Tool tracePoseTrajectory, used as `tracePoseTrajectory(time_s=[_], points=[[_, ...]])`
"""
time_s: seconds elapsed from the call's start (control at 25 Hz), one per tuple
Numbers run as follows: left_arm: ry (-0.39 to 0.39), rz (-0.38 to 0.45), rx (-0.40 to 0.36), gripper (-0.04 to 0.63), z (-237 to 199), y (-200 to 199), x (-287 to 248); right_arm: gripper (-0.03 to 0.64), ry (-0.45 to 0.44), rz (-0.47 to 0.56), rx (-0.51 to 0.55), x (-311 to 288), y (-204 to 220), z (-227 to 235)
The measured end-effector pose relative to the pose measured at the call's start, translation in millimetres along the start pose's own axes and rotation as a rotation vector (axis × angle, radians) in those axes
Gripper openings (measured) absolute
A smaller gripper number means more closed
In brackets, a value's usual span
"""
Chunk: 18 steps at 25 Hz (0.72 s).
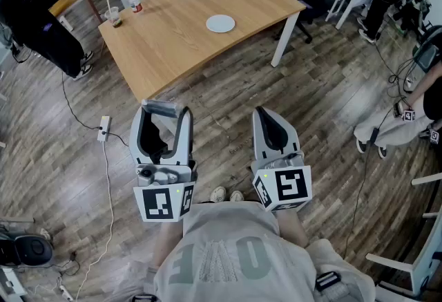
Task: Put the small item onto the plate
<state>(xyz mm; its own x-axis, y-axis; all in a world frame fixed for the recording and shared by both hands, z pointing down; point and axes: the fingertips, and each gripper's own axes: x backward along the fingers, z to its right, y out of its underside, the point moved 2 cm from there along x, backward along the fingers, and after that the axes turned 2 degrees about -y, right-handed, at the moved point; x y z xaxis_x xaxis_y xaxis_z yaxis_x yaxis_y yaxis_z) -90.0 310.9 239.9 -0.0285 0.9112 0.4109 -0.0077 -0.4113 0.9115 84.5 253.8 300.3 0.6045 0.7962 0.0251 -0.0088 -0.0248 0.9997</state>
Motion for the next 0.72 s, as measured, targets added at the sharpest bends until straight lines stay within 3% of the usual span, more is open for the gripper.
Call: tracePoseTrajectory(time_s=[0.16,0.36,0.48,0.72], points=[[0.000,0.017,0.024,0.296,-6.5,-4.2,2.9,0.018,0.004,0.003,0.015,2.2,-0.8,-2.0],[0.020,0.007,-0.060,0.298,3.0,-8.9,1.4,0.018,0.001,0.012,0.035,10.1,-3.5,-2.7],[0.037,0.016,-0.057,0.298,12.4,-10.9,-1.1,0.018,-0.005,0.020,0.039,16.5,-3.9,1.2],[0.048,0.020,-0.051,0.298,38.1,-11.9,-5.9,0.018,-0.022,0.045,-0.039,36.5,-0.3,26.8]])
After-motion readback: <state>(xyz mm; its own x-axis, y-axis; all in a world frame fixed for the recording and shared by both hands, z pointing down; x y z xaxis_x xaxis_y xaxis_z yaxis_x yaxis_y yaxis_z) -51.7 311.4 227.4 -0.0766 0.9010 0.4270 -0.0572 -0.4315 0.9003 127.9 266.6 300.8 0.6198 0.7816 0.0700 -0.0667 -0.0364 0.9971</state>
